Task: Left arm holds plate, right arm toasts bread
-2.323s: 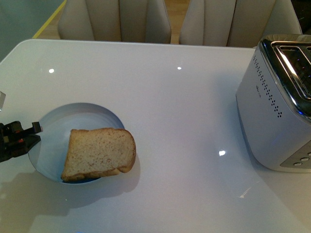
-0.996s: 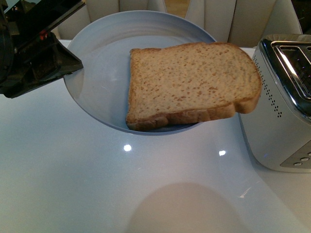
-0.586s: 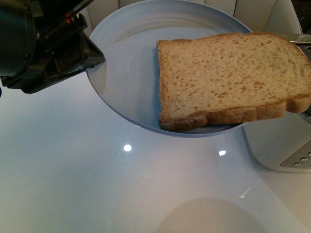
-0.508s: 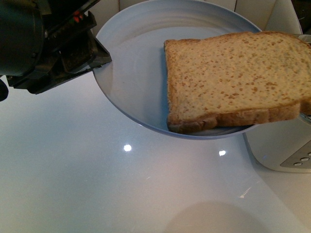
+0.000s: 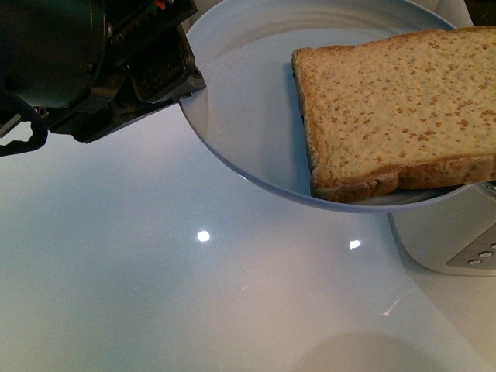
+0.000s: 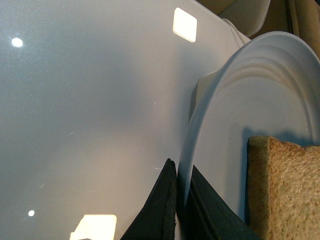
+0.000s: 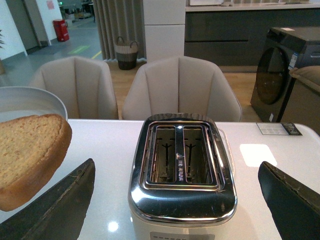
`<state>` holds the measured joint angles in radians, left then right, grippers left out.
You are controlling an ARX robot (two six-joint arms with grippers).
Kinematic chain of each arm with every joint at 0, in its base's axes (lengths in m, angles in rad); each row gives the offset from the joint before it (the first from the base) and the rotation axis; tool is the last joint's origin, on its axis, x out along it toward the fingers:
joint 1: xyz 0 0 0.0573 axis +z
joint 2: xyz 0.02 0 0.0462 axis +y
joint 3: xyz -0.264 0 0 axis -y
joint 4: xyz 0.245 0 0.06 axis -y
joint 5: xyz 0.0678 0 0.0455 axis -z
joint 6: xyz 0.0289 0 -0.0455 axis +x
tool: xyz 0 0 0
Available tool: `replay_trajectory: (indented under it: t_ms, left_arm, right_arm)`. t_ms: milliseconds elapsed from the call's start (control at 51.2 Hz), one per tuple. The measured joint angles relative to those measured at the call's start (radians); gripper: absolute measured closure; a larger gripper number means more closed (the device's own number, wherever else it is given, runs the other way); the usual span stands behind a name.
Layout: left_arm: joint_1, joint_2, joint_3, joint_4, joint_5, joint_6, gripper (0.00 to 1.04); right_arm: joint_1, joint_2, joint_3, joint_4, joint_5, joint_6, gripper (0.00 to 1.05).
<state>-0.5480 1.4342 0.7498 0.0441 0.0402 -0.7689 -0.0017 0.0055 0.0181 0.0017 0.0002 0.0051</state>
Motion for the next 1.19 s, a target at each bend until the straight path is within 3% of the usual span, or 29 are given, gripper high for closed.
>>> replay_trajectory:
  t_ms: [1191]
  left_arm:
    - [0.0, 0.0, 0.0, 0.006, 0.0, -0.023, 1.02]
  right_arm:
    - [0.0, 0.0, 0.0, 0.0, 0.0, 0.0, 0.09]
